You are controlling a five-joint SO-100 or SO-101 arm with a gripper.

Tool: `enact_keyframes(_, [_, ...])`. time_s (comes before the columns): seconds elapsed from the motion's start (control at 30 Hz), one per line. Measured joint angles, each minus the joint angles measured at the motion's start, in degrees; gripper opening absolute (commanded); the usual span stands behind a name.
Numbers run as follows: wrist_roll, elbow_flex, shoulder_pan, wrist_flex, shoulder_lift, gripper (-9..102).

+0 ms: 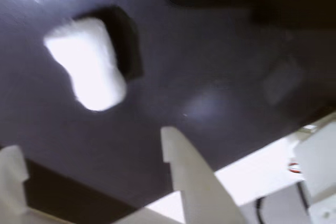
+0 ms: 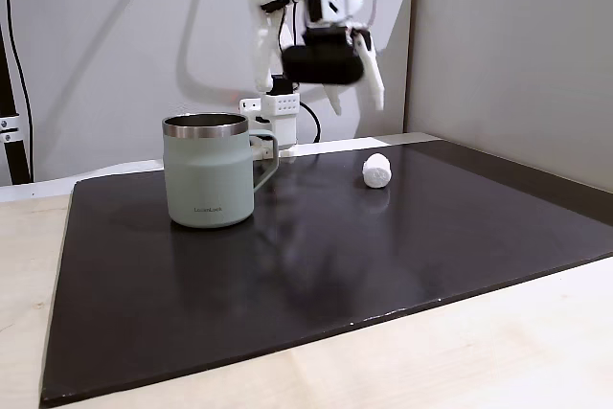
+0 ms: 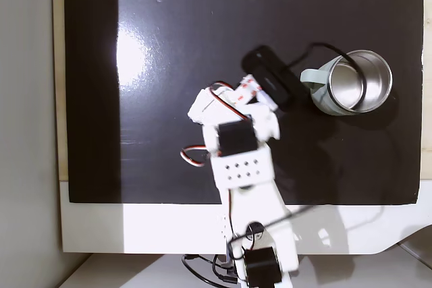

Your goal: Grasp a gauze and put it in the cup.

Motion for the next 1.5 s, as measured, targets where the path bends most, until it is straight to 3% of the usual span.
enact_keyframes(1.07, [2.37,10.37,-6.50,-20.83,-20.04,29])
enact_keyframes(1.2, [3.25,10.37,-5.98,-21.62,-20.30,22])
enact_keyframes(1.4, [4.04,10.37,-6.50,-22.50,-20.39,0])
enact_keyframes(1.5, [4.83,10.37,-6.50,-22.94,-20.48,0])
